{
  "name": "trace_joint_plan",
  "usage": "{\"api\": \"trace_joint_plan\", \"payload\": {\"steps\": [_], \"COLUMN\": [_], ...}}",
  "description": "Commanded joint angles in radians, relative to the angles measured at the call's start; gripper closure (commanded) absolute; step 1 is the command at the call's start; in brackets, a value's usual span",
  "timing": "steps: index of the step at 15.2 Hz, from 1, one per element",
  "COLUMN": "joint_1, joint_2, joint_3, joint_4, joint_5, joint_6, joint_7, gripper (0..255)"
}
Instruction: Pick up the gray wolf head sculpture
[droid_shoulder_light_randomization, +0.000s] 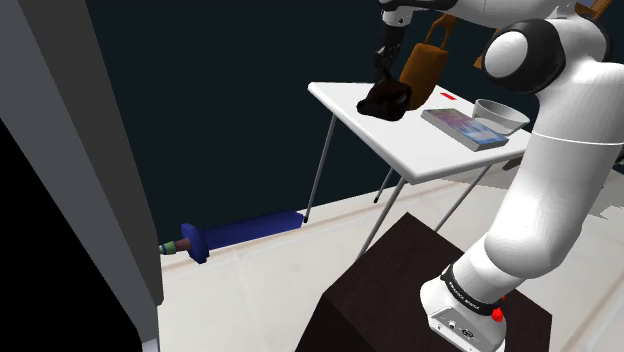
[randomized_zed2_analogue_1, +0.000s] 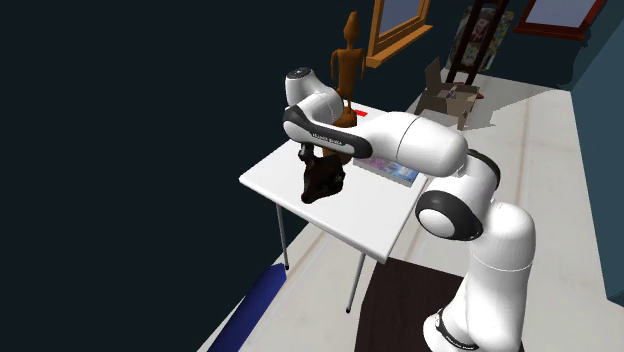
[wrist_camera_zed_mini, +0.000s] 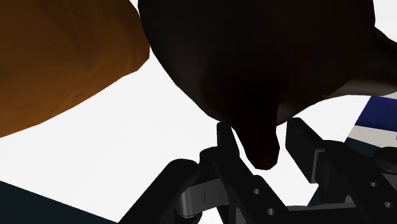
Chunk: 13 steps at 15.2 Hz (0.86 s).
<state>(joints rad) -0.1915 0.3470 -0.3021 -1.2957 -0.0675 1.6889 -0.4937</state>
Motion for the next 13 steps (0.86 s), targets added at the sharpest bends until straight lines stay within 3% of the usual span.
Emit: {"api": "trace_joint_plan", "payload": {"steps": [1, 11, 13], "joint_1": [-0.002, -0.027, -0.028], "joint_2": [0.010, 0.081, 0.083], "joint_3": [0.001, -0.001, -0.001], "joint_4": [0.042, 0.287, 0.292], "joint_5": [0.003, 0.025, 0.025], "joint_6": [-0.030, -0.203, -0.206], "joint_7": [-0.002, -0.030, -0.030], "gripper": [255, 255, 255]}}
